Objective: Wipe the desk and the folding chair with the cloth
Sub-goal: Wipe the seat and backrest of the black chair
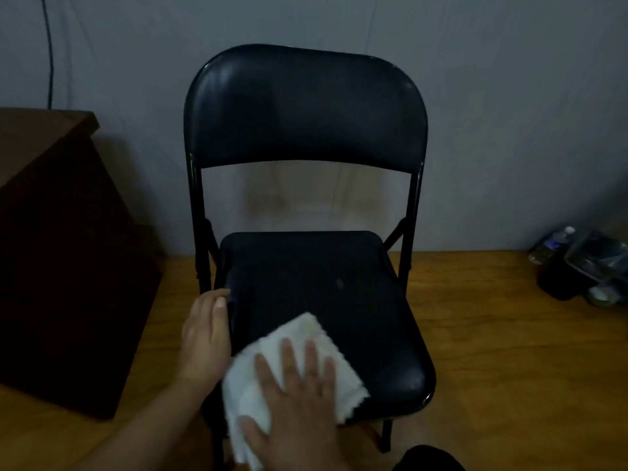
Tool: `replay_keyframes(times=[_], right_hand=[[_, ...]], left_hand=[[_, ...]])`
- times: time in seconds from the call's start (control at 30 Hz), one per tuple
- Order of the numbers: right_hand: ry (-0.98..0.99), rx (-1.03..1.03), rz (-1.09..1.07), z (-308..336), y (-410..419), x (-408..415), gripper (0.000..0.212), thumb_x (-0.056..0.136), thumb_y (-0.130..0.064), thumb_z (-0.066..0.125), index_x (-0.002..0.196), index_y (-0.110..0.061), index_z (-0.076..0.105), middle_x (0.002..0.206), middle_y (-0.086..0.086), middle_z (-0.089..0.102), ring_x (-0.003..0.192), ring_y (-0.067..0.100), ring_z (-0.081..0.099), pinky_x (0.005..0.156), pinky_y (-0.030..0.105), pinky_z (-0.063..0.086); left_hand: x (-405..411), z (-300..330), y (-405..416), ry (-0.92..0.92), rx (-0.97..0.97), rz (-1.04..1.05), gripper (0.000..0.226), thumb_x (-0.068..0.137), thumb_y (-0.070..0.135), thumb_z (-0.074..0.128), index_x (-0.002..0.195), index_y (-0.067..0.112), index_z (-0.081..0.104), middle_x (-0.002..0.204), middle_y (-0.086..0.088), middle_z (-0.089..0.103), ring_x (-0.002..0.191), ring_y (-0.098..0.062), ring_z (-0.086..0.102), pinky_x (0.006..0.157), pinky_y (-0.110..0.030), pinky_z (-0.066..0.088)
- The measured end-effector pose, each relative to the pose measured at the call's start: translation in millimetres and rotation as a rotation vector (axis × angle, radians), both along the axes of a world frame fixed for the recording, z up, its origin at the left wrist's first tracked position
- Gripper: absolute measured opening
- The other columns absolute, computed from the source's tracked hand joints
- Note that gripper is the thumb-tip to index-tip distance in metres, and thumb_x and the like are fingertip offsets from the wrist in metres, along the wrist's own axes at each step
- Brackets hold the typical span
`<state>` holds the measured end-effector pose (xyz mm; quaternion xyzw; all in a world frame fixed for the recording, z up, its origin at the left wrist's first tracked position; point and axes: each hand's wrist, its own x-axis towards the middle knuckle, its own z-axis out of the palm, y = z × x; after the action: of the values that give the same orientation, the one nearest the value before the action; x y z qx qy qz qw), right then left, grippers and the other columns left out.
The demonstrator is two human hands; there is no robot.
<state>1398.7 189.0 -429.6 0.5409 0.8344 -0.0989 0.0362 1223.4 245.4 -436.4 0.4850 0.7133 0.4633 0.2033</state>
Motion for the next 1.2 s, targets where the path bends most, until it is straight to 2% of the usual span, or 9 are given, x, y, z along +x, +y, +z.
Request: replay_keyframes(times=[0.1,0.17,0.27,0.33,0.4,0.43,0.57,0.97,1.2], right_hand=[[-0.058,0.101,-0.075,-8.5,1.4,63.7,0.089,0.064,-0.078,0.055,0.143,-0.037,0.054,0.148,0.009,0.058,0.136,0.044,0.044,0.111,0.056,0.016],[-0.069,0.162,-0.161,-11.4,7.5,99.0,0.085,0.072,-0.082,0.044,0.142,-0.034,0.051,0.144,0.011,0.061,0.131,0.040,0.042,0.112,0.053,0.011],[-0.058,0.127,-0.336,-11.7,22.1,125.2,0.088,0.077,-0.084,0.033,0.145,-0.031,0.045,0.143,0.013,0.061,0.127,0.047,0.056,0.106,0.055,0.027],[-0.064,0.037,-0.410,-11.1,41.5,134.1,0.097,0.073,-0.085,0.026,0.160,-0.042,0.016,0.165,0.009,0.032,0.145,0.048,0.037,0.115,0.060,0.025],[-0.070,-0.018,-0.362,-18.2,68.3,139.4,0.090,0.073,-0.087,0.010,0.147,-0.053,-0.028,0.171,0.000,-0.014,0.156,0.039,-0.007,0.124,0.057,0.002],[-0.050,-0.013,-0.338,-22.8,84.0,138.8,0.088,0.074,-0.087,0.007,0.145,-0.053,-0.031,0.170,-0.002,-0.021,0.155,0.037,-0.016,0.124,0.055,-0.004],[-0.001,0.041,-0.246,-24.7,157.5,114.4,0.088,0.079,-0.084,0.010,0.157,-0.048,-0.009,0.172,0.001,-0.012,0.155,0.036,-0.015,0.124,0.055,-0.006],[-0.013,-0.018,-0.298,-14.2,303.4,-0.8,0.090,0.081,-0.084,0.018,0.159,-0.042,0.004,0.172,0.003,-0.001,0.154,0.046,-0.007,0.120,0.065,-0.006],[0.003,-0.004,0.041,-16.4,261.9,-120.2,0.089,0.082,-0.081,0.019,0.160,-0.040,0.002,0.172,0.007,-0.004,0.153,0.048,-0.011,0.116,0.069,-0.013]], left_hand=[[12.3,-6.7,0.5,0.059,-0.038,-0.050,0.052,0.101,0.046,0.020,0.126,0.019,0.057,0.128,-0.002,0.058,0.124,-0.021,0.052,0.109,-0.045,0.040],[21.9,-11.9,1.1,0.134,-0.076,-0.091,0.049,0.102,0.043,0.022,0.127,0.020,0.057,0.135,-0.001,0.057,0.135,-0.021,0.046,0.116,-0.044,0.032],[31.1,-21.0,1.6,0.339,-0.123,-0.151,0.055,0.102,0.045,0.021,0.134,0.019,0.056,0.147,0.001,0.052,0.149,-0.015,0.031,0.125,-0.041,0.016],[32.0,-24.4,2.2,0.446,-0.153,-0.178,0.060,0.101,0.049,0.017,0.140,0.021,0.053,0.154,0.002,0.045,0.152,-0.011,0.023,0.126,-0.037,0.012],[32.3,-25.6,2.2,0.512,-0.169,-0.189,0.061,0.100,0.050,0.017,0.142,0.022,0.052,0.158,0.002,0.040,0.153,-0.010,0.019,0.126,-0.036,0.012],[32.7,-25.8,2.4,0.528,-0.174,-0.188,0.060,0.100,0.050,0.017,0.142,0.023,0.052,0.159,0.002,0.039,0.153,-0.010,0.018,0.126,-0.035,0.012],[33.0,-25.5,3.8,0.547,-0.201,-0.179,0.058,0.099,0.050,0.019,0.139,0.026,0.054,0.160,0.004,0.037,0.153,-0.008,0.016,0.126,-0.033,0.011],[31.9,-31.7,4.6,0.518,-0.194,-0.167,0.053,0.099,0.050,0.026,0.141,0.028,0.051,0.162,0.008,0.033,0.153,-0.001,0.006,0.126,-0.027,0.003],[29.4,-34.1,2.7,0.250,-0.085,-0.017,0.067,0.099,0.056,0.024,0.159,0.030,0.008,0.168,0.008,0.008,0.153,-0.001,-0.007,0.126,-0.033,0.008]])
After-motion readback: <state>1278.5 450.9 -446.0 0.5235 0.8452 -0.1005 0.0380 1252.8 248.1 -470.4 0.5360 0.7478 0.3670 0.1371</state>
